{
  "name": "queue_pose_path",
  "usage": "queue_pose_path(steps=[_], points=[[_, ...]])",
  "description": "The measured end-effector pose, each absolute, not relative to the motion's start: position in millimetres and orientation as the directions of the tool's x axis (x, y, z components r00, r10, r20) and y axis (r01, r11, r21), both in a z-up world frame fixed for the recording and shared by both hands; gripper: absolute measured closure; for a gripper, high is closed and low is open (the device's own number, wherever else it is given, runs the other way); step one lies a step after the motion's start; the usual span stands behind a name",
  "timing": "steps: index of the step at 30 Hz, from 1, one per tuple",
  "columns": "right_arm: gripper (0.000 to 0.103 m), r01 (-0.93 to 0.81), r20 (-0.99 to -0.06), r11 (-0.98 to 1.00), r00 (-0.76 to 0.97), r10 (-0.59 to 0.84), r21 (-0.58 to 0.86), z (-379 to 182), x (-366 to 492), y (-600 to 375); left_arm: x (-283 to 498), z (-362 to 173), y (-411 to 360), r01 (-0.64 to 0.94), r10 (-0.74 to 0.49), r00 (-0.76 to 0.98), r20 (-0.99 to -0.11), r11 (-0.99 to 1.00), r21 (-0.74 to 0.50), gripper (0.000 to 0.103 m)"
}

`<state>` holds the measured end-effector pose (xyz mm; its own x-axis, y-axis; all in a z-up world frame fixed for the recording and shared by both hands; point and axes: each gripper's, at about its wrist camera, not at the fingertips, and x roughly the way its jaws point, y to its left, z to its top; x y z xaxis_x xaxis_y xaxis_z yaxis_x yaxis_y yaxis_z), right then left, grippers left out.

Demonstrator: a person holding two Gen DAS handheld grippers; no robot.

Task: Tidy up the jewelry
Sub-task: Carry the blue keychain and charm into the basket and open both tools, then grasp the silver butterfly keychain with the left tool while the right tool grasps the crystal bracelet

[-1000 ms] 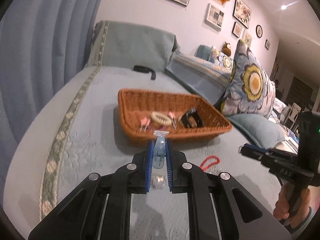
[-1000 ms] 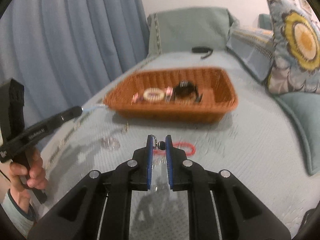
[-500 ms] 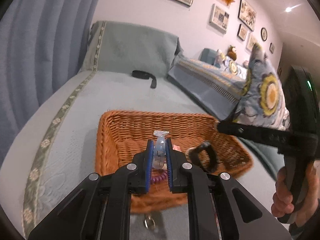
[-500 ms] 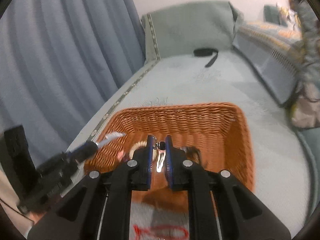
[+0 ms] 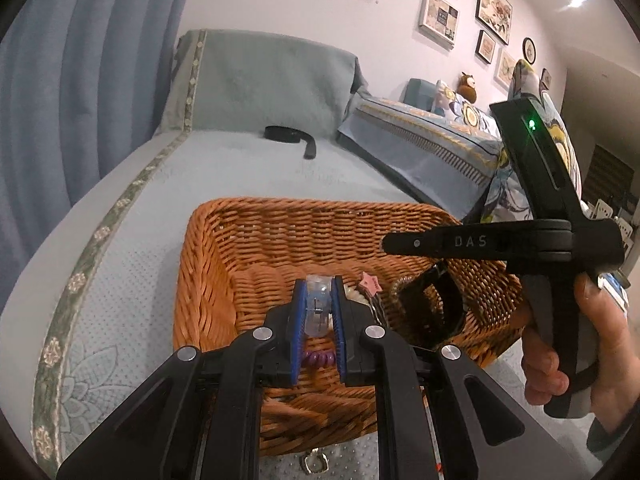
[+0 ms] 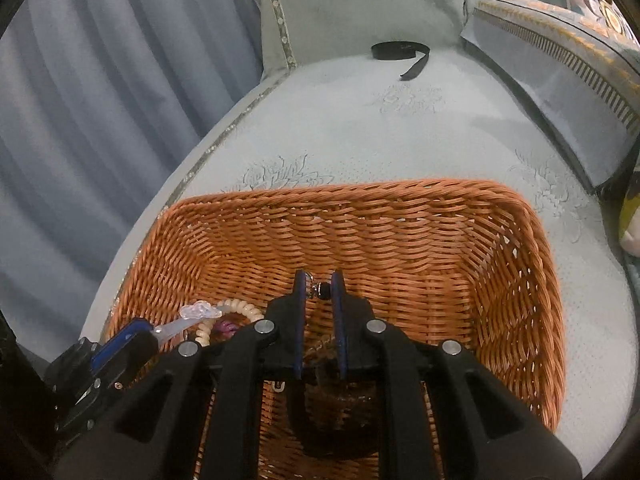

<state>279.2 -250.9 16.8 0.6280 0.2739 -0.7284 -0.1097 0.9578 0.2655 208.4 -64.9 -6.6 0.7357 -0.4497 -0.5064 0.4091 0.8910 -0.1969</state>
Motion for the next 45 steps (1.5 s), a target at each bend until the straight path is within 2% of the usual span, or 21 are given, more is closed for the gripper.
queue_pose_path(steps=[1,2,3,4,5,13,20,25,28,32,38,42,45], points=[[0.088,-0.104,-0.727,0.956,0.628,0.277,0.275,17.4,278.9,-252.7,206.8,-5.7,-64.3,0.405,-0.446,0.74,-0.503,0.893,-0.197,0.092],[0.079,-0.098,-0.724,0.953,0.63,0.282,0.287,19.0,278.7,-253.3,205.7,-4.9,-62.3,0.404,-0.449,0.742,-0.498,0.892,-0.202,0.09],[0.065,-0.092,-0.718,0.951,0.635,0.286,0.296,20.5,278.0,-255.8,206.3,-4.5,-60.5,0.405,-0.455,0.74,-0.496,0.889,-0.211,0.079],[0.058,-0.088,-0.713,0.95,0.641,0.285,0.3,21.8,275.9,-257.6,206.0,-4.0,-57.7,0.402,-0.459,0.74,-0.492,0.888,-0.223,0.071],[0.053,-0.086,-0.703,0.95,0.653,0.281,0.3,24.3,271.5,-259.6,204.0,-2.5,-54.6,0.395,-0.457,0.747,-0.483,0.889,-0.23,0.07],[0.053,-0.154,-0.627,0.95,0.721,0.295,0.27,52.9,192.9,-268.9,158.4,34.2,-26.4,0.405,-0.493,0.77,-0.406,0.869,-0.285,0.07],[0.053,-0.167,-0.592,0.964,0.763,0.258,0.205,56.4,100.5,-263.6,102.7,65.6,1.9,0.404,-0.5,0.772,-0.394,0.863,-0.304,0.07],[0.054,-0.138,-0.609,0.959,0.748,0.263,0.246,35.9,64.6,-269.0,73.6,52.2,11.8,0.389,-0.487,0.754,-0.441,0.872,-0.297,0.07],[0.061,-0.122,-0.629,0.951,0.725,0.28,0.284,19.4,56.0,-270.7,66.7,34.9,16.4,0.377,-0.483,0.737,-0.472,0.874,-0.306,0.07],[0.066,-0.104,-0.67,0.96,0.696,0.257,0.26,-2.5,56.8,-265.7,71.1,3.5,19.6,0.355,-0.479,0.702,-0.527,0.877,-0.325,0.07],[0.066,-0.089,-0.711,0.974,0.671,0.213,0.207,-27.1,58.2,-255.5,83.0,-20.3,15.9,0.344,-0.47,0.658,-0.588,0.883,-0.321,0.07],[0.072,-0.081,-0.724,0.98,0.664,0.187,0.18,-34.9,60.5,-250.3,90.2,-30.1,13.0,0.343,-0.473,0.633,-0.612,0.881,-0.326,0.07],[0.082,-0.084,-0.733,0.987,0.661,0.159,0.138,-36.7,62.1,-242.7,98.6,-33.8,4.8,0.342,-0.467,0.625,-0.625,0.884,-0.318,0.065]])
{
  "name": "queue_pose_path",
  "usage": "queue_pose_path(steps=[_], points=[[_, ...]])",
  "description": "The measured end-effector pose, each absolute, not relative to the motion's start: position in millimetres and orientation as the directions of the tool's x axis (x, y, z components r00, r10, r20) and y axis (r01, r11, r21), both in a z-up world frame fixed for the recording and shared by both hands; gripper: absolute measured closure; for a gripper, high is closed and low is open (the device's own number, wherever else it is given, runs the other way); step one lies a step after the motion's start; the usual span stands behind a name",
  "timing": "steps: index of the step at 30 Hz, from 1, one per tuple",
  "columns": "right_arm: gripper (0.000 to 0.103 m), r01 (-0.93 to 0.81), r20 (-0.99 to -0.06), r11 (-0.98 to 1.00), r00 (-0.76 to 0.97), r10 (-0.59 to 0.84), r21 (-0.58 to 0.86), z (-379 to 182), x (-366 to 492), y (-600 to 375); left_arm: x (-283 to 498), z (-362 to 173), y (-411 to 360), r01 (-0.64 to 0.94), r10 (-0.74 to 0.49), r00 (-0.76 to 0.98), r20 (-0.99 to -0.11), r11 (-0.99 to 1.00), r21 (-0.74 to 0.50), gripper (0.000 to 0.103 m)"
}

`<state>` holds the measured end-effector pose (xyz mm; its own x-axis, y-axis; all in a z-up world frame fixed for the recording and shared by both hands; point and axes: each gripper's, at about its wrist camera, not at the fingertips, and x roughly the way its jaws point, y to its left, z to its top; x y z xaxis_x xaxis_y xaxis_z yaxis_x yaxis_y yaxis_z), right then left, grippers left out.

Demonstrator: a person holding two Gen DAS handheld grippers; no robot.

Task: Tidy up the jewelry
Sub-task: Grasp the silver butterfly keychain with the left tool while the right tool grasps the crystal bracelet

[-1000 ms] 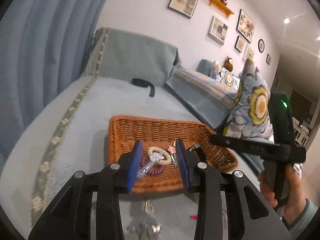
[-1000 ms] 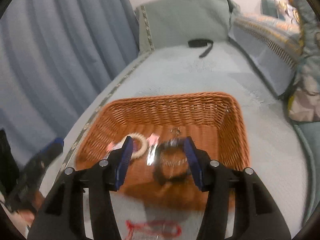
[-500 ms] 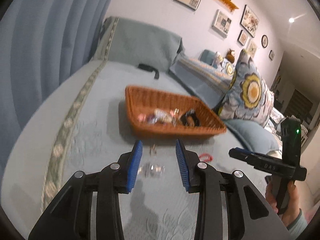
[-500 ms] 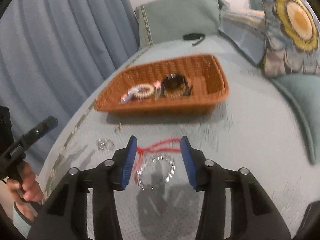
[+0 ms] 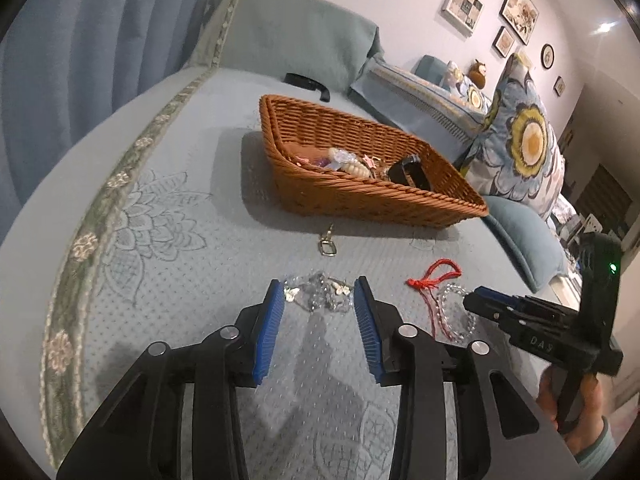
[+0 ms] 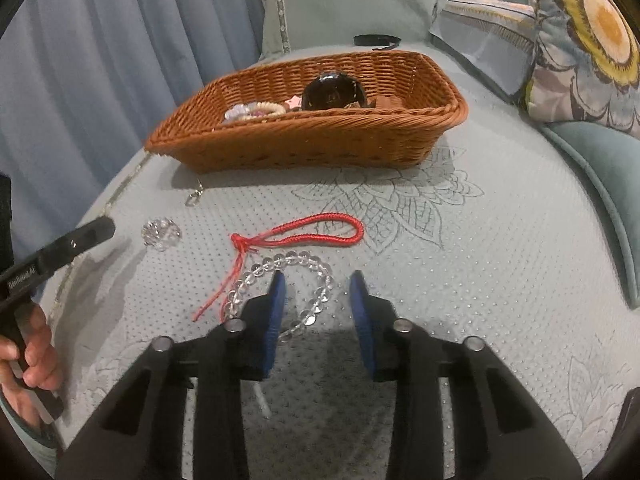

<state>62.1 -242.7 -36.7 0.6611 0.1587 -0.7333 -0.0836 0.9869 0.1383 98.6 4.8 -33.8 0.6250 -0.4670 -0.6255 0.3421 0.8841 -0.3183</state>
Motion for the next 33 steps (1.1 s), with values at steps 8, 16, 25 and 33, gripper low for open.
queue_pose_path(steps=[8,16,25,33], points=[[0.083,-0.094,-0.741,0.99,0.656,0.141,0.105,-37.8,63.3,-236.3,120.6,-48.1,-34.0,0.308,-0.324,0.619,-0.716,0.938,-0.158,0.061],[0.083,-0.105,-0.75,0.991,0.648,0.135,0.087,-39.1,64.8,-231.8,124.5,-49.4,-32.0,0.291,-0.298,0.616,-0.729,0.946,-0.141,0.061],[0.091,-0.166,-0.756,0.985,0.639,0.144,0.048,-40.4,63.8,-218.5,121.0,-49.6,-39.6,0.31,-0.287,0.626,-0.725,0.945,-0.106,0.084],[0.097,-0.18,-0.745,0.978,0.638,0.194,0.101,-37.4,62.1,-222.2,111.0,-42.3,-38.4,0.372,-0.364,0.639,-0.678,0.917,-0.143,0.096]])
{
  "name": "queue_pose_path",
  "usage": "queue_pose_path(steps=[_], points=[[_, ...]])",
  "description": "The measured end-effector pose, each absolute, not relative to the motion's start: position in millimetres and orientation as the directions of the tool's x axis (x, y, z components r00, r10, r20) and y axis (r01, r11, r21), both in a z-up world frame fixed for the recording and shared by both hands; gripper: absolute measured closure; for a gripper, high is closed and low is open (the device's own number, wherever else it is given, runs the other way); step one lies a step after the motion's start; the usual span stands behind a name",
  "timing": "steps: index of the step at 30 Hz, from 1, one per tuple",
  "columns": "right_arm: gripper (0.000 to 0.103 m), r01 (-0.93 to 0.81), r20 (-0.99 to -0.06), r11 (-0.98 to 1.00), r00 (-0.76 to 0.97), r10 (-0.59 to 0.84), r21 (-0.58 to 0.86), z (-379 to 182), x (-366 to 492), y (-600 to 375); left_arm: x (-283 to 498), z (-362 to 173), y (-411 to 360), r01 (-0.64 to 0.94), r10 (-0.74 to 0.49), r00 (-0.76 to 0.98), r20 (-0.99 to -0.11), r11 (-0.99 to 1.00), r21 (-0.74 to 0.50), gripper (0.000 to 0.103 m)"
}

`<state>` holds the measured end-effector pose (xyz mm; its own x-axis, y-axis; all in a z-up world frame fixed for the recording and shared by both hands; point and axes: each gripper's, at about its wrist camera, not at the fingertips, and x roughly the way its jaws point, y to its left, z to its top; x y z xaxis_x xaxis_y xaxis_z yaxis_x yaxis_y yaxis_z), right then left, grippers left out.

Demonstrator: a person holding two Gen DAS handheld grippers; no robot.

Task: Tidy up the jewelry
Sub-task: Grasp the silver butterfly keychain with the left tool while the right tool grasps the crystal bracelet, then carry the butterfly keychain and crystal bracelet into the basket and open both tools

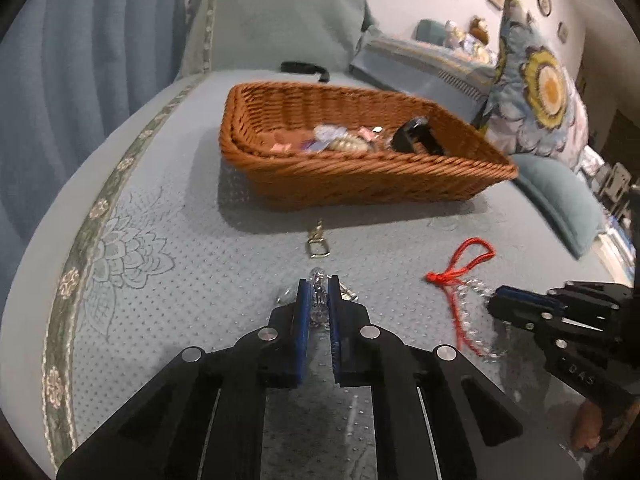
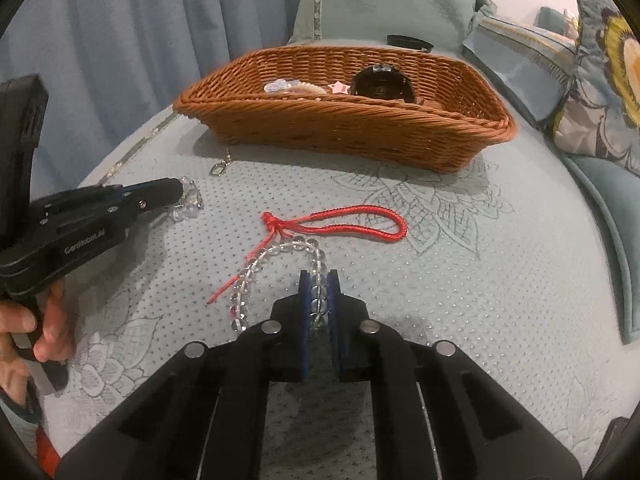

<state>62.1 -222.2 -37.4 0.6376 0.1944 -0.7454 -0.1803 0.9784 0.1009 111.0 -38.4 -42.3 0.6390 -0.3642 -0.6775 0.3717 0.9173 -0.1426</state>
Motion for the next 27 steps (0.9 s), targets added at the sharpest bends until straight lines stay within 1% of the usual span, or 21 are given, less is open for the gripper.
queue_pose_path(steps=[7,10,19,27], points=[[0.097,-0.195,-0.688,0.955,0.663,0.296,0.223,-20.7,54.6,-236.6,103.4,-32.0,-27.3,0.399,-0.451,0.657,-0.604,0.888,-0.229,0.096],[0.097,-0.211,-0.662,0.952,0.685,0.305,0.22,-10.8,48.3,-236.5,101.8,-27.5,-21.1,0.398,-0.476,0.662,-0.578,0.878,-0.267,0.096],[0.097,-0.219,-0.605,0.943,0.725,0.328,0.249,7.9,37.1,-245.2,88.9,-8.5,-21.8,0.435,-0.507,0.683,-0.525,0.86,-0.265,0.096],[0.097,-0.218,-0.575,0.938,0.745,0.339,0.271,17.2,34.8,-252.5,83.7,3.3,-14.9,0.463,-0.555,0.678,-0.481,0.832,-0.307,0.096]])
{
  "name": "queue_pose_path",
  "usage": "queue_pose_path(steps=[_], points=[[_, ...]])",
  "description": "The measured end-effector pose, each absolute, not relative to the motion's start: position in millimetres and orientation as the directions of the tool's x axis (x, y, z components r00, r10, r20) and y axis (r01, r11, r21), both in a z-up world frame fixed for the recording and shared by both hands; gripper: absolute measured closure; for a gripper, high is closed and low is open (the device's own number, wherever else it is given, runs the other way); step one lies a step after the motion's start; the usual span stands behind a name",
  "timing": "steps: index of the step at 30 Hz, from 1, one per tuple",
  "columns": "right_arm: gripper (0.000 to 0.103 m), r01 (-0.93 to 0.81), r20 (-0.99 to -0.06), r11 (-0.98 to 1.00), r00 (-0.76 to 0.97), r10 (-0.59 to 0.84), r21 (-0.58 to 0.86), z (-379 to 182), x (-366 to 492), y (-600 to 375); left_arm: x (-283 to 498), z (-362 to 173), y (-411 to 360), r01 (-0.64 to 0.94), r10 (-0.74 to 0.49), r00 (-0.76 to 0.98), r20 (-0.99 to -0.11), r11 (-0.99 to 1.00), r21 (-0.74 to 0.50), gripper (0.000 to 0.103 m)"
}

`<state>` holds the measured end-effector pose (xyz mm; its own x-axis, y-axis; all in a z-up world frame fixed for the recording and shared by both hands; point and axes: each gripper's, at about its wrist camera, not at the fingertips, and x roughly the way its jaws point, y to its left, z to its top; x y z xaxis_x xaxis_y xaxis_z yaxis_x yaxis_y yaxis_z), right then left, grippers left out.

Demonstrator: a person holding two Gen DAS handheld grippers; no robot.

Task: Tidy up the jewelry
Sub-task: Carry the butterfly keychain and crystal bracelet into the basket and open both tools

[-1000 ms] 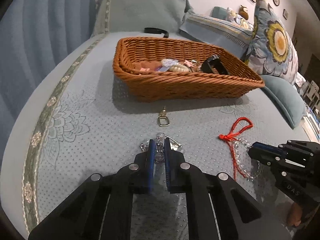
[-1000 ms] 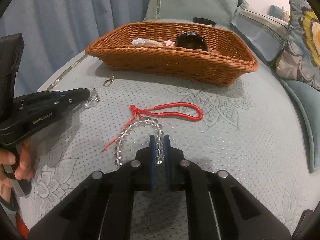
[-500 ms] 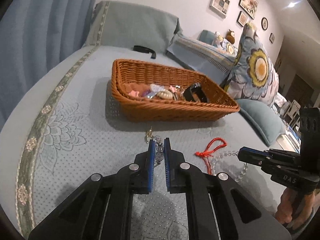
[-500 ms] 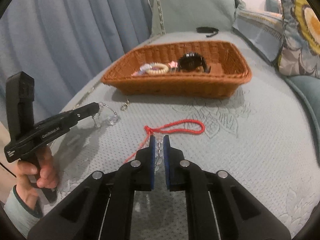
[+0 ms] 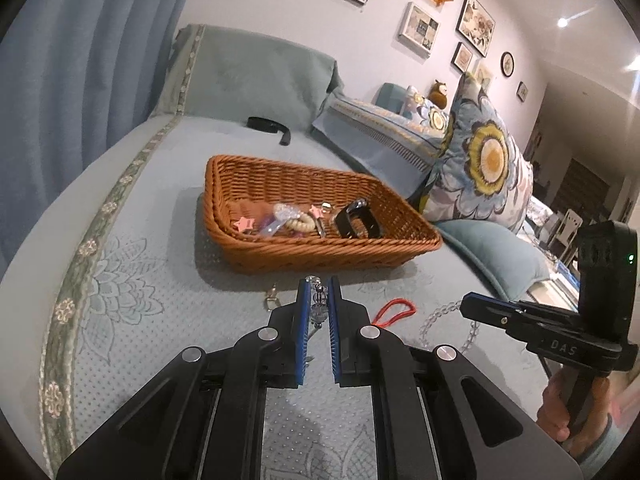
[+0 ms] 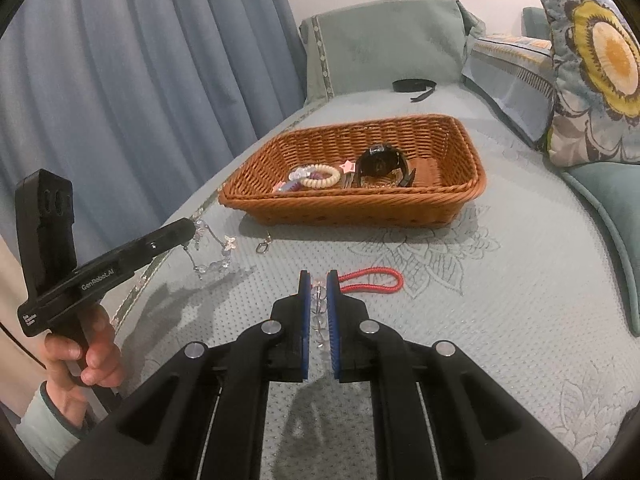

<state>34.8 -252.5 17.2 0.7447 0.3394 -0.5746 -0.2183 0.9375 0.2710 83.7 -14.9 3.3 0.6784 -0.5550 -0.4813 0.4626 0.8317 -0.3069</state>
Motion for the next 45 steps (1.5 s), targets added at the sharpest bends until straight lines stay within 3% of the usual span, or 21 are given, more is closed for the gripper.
queue_pose_path(steps=[13,23,34,45], points=[[0.097,-0.222,-0.498,0.943,0.806,0.321,0.248,62.0,26.1,-256.9,76.9,37.8,-12.6,0.505,-0.6,0.683,-0.416,0.8,-0.325,0.096],[0.097,-0.231,-0.479,0.961,0.834,0.275,0.149,105.9,88.1,-242.4,125.0,88.4,-20.3,0.539,-0.616,0.699,-0.364,0.788,-0.297,0.096],[0.097,-0.236,-0.571,0.958,0.769,0.288,0.165,71.5,194.5,-229.1,205.7,39.3,-52.2,0.472,-0.557,0.692,-0.459,0.831,-0.295,0.096],[0.097,-0.181,-0.641,0.973,0.733,0.229,0.141,30.7,237.1,-231.6,230.9,3.7,-59.2,0.451,-0.53,0.682,-0.504,0.847,-0.28,0.096]])
